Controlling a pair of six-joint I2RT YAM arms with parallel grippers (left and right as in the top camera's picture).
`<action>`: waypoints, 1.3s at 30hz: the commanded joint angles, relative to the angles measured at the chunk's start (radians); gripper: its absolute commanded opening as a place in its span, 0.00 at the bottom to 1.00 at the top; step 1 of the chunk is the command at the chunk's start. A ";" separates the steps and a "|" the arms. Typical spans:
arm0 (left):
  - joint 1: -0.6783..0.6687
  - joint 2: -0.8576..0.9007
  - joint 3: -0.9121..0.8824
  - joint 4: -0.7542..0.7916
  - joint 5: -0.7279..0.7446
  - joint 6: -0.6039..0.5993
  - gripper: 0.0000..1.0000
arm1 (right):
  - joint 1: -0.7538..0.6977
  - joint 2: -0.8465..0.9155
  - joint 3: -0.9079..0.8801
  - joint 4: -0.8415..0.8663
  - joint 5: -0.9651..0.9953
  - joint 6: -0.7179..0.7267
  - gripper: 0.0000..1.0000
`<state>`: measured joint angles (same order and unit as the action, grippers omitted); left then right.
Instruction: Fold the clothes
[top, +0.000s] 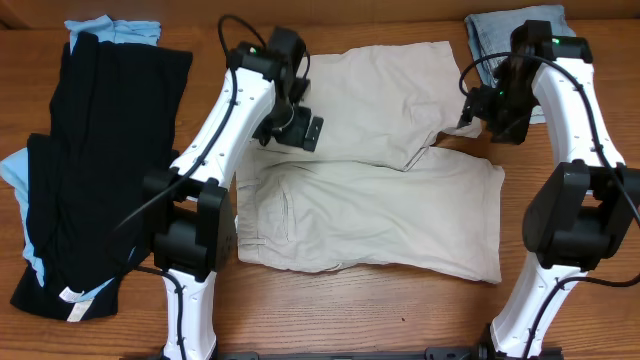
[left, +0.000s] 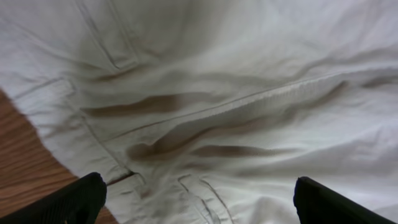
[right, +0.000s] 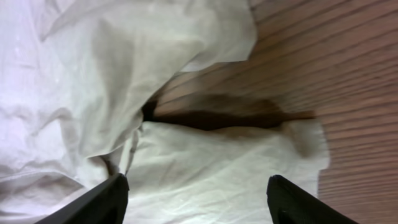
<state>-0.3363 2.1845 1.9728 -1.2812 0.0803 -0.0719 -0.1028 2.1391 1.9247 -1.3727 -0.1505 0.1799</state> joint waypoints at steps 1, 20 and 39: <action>0.003 0.003 -0.077 0.039 0.055 0.013 1.00 | 0.010 -0.019 0.025 0.001 -0.009 -0.006 0.78; 0.077 0.003 -0.296 0.370 -0.069 0.050 1.00 | 0.010 -0.019 0.025 -0.002 -0.008 -0.005 0.80; 0.147 0.003 -0.491 0.698 -0.254 0.042 1.00 | 0.010 -0.019 0.025 -0.001 0.003 -0.005 0.80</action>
<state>-0.2386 2.1616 1.5276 -0.5964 -0.0574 -0.0456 -0.0917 2.1391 1.9247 -1.3769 -0.1516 0.1795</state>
